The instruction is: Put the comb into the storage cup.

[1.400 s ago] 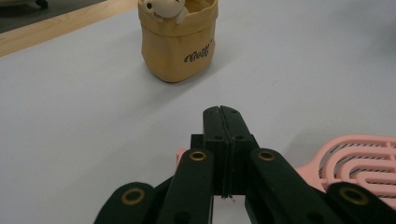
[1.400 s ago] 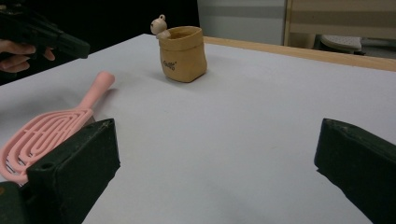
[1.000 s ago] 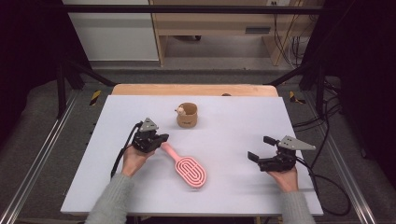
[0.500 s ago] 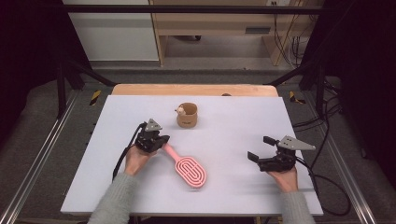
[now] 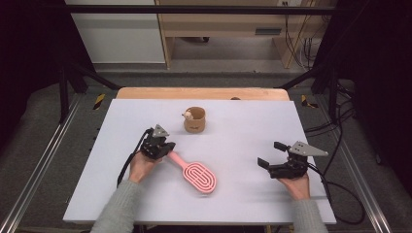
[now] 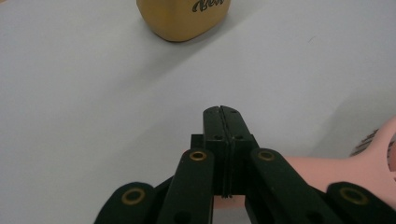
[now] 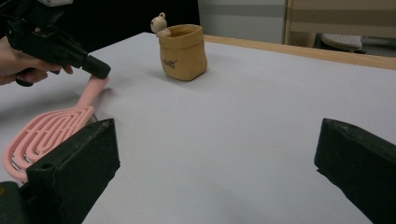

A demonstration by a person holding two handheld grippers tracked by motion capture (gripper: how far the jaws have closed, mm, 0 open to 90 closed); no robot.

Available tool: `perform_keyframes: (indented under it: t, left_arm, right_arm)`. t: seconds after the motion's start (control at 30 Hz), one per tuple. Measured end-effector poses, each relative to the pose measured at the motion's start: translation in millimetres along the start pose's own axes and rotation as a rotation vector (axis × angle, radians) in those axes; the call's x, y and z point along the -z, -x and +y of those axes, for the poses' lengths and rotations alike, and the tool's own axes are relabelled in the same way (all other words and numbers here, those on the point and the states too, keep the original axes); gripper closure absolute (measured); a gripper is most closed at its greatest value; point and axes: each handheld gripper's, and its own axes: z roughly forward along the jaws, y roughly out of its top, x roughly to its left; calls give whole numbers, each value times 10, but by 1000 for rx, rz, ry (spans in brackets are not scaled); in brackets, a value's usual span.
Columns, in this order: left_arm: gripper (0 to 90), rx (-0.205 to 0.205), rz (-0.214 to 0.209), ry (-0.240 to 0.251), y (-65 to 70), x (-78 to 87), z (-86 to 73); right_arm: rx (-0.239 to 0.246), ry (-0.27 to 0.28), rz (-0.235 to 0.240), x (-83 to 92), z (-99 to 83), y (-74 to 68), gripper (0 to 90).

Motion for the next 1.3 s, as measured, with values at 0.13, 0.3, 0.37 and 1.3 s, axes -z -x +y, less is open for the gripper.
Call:
perform_keyframes:
  t: [0.13, 0.3, 0.37, 1.3]
  left_arm:
    - [897, -19, 11, -20, 24, 14, -11]
    - [897, -38, 20, -33, 49, 44, -24]
    - [898, -43, 21, -39, 54, 60, -33]
    - [898, -51, 14, -64, 135, 208, -232]
  right_arm:
    - [-2, -1, 1, 2, 1, -1, 5]
    - [-1, 0, 1, 1, 0, -1, 5]
    - [-1, 0, 1, 3, 1, -1, 5]
    - [-1, -1, 0, 3, 1, 0, 5]
